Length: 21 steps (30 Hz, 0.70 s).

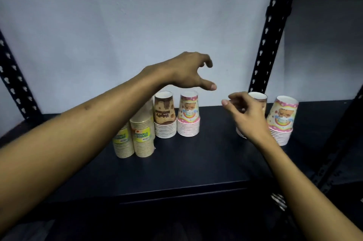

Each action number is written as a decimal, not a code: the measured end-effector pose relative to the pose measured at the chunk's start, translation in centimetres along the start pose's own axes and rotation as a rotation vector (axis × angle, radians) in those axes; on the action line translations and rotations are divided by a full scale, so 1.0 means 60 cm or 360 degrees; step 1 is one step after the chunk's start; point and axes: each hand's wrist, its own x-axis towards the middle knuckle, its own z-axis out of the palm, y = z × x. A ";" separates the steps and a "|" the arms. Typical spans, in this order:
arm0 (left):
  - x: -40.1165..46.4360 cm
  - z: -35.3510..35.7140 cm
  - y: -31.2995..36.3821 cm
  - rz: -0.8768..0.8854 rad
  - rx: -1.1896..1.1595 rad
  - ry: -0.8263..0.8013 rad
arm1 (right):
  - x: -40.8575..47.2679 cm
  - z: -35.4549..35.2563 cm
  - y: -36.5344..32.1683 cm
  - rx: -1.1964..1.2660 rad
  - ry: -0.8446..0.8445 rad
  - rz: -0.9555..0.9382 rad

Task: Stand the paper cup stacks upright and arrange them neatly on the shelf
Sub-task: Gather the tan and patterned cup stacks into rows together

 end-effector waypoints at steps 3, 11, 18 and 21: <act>0.018 0.049 0.057 0.0063 -0.0405 0.0117 | -0.032 -0.072 0.026 -0.0035 0.0335 0.0054; 0.059 0.284 0.144 -0.0337 -0.1260 0.0159 | -0.062 -0.146 0.102 -0.0450 0.0669 0.0566; 0.067 0.359 0.143 -0.0425 -0.1369 0.0128 | -0.060 -0.148 0.139 -0.0293 0.0425 0.0533; 0.066 0.359 0.138 -0.0401 -0.1354 0.0101 | -0.062 -0.151 0.141 -0.0296 0.0401 0.0464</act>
